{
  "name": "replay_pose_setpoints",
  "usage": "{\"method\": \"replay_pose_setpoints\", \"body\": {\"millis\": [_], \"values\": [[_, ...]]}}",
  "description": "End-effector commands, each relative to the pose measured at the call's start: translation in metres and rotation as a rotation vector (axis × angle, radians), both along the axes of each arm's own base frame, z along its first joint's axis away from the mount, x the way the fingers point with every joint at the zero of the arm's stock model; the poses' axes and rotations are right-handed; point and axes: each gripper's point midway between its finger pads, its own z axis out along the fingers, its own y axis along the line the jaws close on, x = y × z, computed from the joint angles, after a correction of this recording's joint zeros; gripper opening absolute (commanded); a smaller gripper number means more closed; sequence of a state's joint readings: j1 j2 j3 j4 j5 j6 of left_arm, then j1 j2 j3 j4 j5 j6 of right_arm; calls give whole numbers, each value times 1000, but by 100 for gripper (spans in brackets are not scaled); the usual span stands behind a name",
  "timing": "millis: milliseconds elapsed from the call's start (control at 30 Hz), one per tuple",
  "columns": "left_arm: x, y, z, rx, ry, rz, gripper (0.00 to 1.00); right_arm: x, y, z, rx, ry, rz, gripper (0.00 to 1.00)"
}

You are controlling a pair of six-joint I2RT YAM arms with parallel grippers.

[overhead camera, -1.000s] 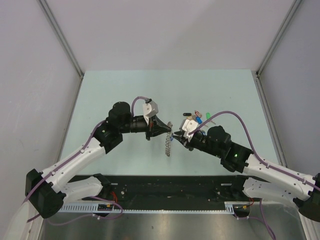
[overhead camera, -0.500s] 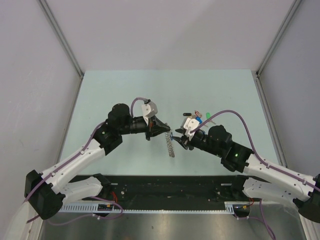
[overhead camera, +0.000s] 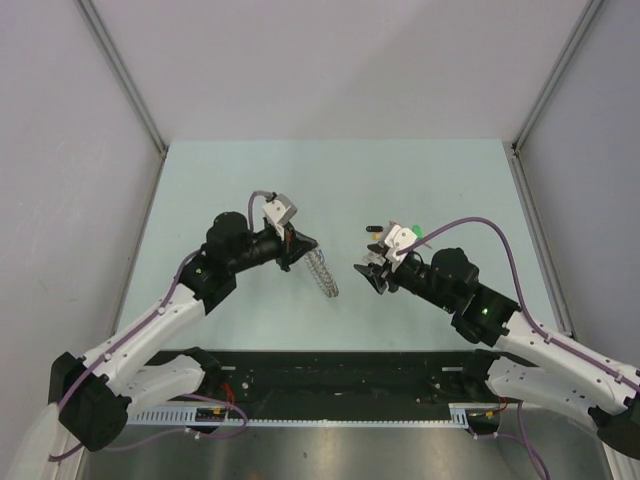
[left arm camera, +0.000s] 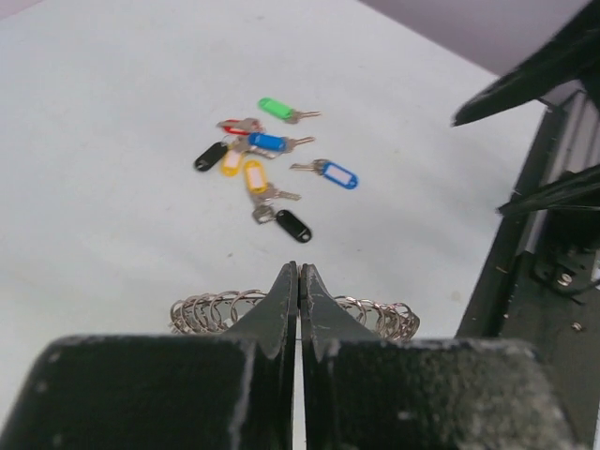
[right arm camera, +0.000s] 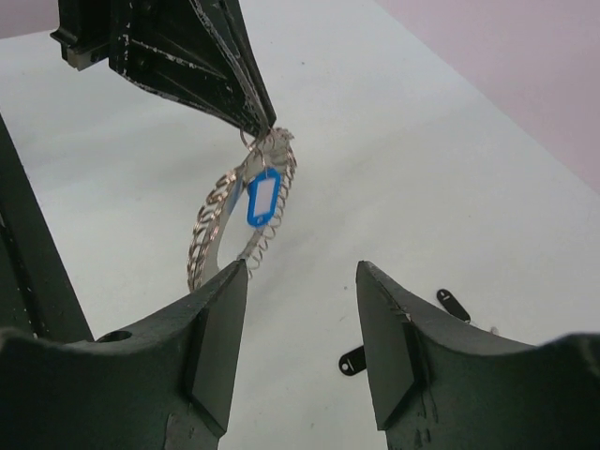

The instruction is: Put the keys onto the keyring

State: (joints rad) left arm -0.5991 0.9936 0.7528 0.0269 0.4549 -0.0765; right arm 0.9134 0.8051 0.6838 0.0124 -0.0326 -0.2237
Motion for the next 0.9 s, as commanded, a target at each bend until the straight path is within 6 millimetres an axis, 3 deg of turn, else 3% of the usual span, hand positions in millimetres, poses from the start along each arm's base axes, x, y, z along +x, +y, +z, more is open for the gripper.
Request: {"method": "replay_pose_setpoints", "body": {"millis": [0,233,300,600,733,867], "values": [[16,19,22,-45,-40,116,0,4,-11,8,37,8,-52,56],[18,38,13,-25,-35,188,0,13,-25,1,18,29,-139,59],[17,43,2,-3,-10,205,0,16,-29,1,23,33,-166,63],[15,50,1,0,-7,222,0,20,-29,4,101,96,-215,82],[14,50,2,3,-5,215,1,18,-24,15,175,120,-206,98],[15,47,2,25,-3,192,0,19,-24,20,217,133,-209,100]]}}
